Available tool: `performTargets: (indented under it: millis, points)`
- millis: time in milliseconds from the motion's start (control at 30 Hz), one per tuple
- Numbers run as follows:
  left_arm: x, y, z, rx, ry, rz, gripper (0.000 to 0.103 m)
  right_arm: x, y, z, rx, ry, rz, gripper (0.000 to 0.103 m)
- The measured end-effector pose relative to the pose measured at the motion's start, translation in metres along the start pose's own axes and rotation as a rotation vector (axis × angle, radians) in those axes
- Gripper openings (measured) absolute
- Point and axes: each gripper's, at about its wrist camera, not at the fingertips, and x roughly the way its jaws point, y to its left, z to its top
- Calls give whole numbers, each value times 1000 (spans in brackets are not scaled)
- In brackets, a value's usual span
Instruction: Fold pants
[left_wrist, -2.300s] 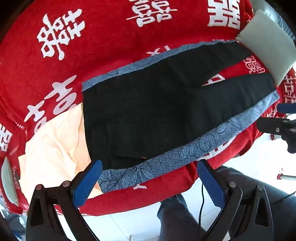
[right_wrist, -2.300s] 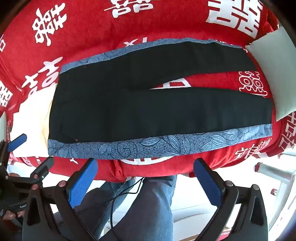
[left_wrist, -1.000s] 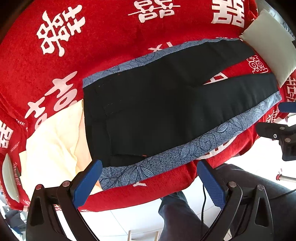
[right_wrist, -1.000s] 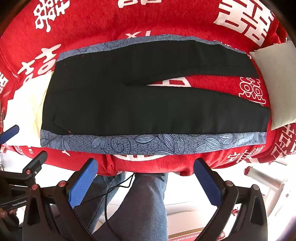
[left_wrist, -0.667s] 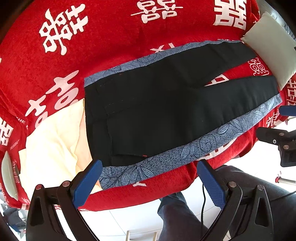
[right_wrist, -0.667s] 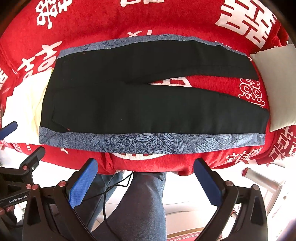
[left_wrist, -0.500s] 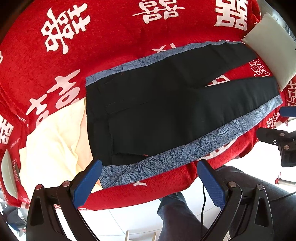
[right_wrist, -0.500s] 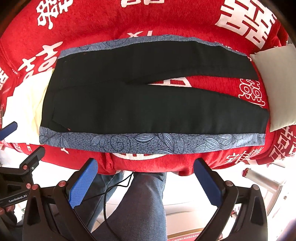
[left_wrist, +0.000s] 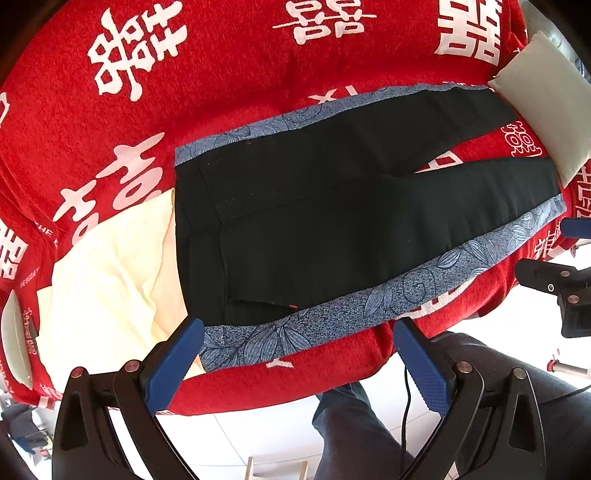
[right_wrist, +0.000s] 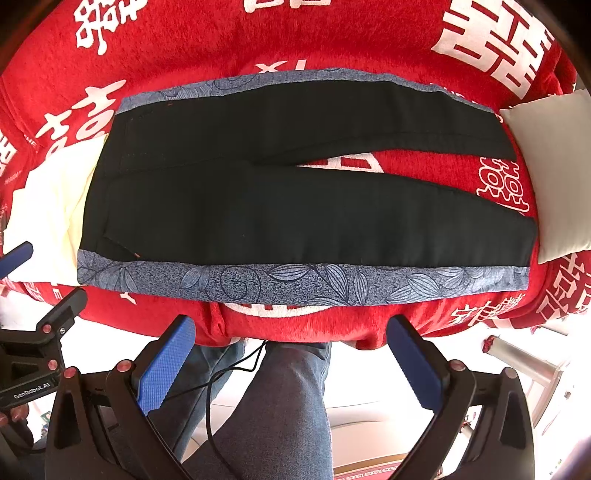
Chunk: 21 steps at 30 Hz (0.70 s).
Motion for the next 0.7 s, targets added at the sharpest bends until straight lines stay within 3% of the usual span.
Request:
performTargets:
  millis: [700]
  points:
    - [4, 15, -4, -18, 1, -17, 103, 1, 5, -4, 42, -6, -10, 103]
